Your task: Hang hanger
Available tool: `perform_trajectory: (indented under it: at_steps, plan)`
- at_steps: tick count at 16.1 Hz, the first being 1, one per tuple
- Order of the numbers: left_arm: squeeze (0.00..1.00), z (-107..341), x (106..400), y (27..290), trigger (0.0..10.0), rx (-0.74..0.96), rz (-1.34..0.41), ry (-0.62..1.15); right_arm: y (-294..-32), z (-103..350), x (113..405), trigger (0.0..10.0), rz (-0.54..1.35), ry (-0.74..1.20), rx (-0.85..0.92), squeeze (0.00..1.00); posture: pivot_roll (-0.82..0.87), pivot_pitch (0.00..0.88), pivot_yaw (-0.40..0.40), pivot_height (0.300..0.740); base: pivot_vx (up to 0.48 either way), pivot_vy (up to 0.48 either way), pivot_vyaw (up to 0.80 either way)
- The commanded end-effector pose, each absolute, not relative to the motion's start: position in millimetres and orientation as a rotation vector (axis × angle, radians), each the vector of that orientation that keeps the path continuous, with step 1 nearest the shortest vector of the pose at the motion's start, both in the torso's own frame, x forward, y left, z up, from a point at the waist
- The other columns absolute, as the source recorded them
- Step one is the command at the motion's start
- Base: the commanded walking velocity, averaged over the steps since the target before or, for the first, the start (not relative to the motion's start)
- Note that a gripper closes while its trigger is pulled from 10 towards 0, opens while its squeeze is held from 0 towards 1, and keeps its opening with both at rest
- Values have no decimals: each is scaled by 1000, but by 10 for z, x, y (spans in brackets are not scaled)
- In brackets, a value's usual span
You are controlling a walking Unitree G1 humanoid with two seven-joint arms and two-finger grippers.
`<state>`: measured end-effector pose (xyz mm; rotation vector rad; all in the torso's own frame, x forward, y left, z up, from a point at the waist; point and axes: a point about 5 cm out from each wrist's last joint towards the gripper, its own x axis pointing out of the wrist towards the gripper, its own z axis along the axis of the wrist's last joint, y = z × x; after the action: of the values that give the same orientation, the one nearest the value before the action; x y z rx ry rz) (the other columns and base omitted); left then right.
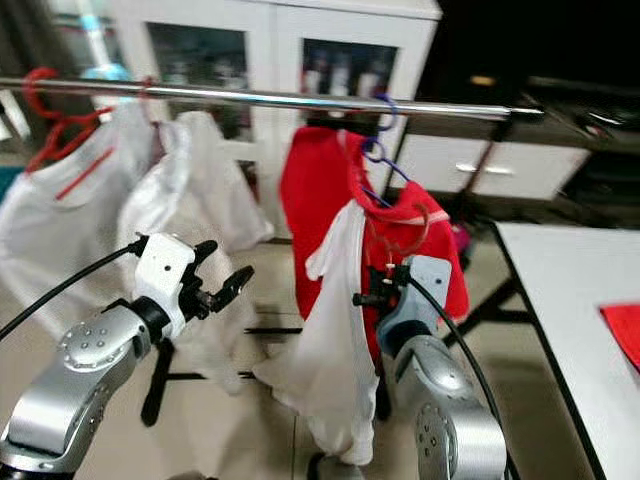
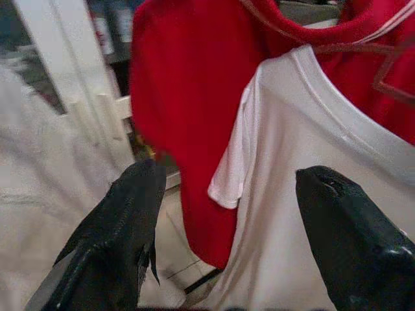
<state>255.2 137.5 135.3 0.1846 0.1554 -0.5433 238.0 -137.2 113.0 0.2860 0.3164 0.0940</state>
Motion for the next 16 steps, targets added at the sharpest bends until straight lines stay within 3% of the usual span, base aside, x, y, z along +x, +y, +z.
perform_trajectory:
  at_steps: [1,4,5,6,7,8,9,16]
  plan:
    - [0,1418,2559,1350,10000,185,-555,135,-1383,1218,2373,0,92,287,292,0,19,60,-29,740,0,0,-638]
    - [0,1411,2562,1330,10000,183,-570,139,-1397,1195,2344,0,86,304,288,0,8,53,-25,740,0,0,-335]
    - [0,1418,2580,1327,10000,182,-573,139,-1407,1199,2345,1608,86,307,279,0,2,51,-23,740,0,0,0]
    - [0,1422,2590,1323,10000,180,-575,137,-1411,1198,2345,2078,87,312,272,0,-1,50,-23,740,0,0,0]
    - [0,1421,2598,1319,10000,180,-577,137,-1413,1196,2344,3569,87,315,269,0,-2,51,-21,740,0,0,0]
    - [0,1419,2603,1316,10000,180,-577,137,-1414,1195,2345,3569,87,316,269,0,-3,50,-19,740,0,0,0]
    - [0,1415,2608,1305,10000,178,-581,137,-1419,1187,2341,10000,89,322,259,0,-4,46,-17,740,0,0,0]
    - [0,1406,2607,1294,10000,187,-604,143,-1419,1166,2351,10000,86,337,253,0,1,34,-11,740,0,0,0]
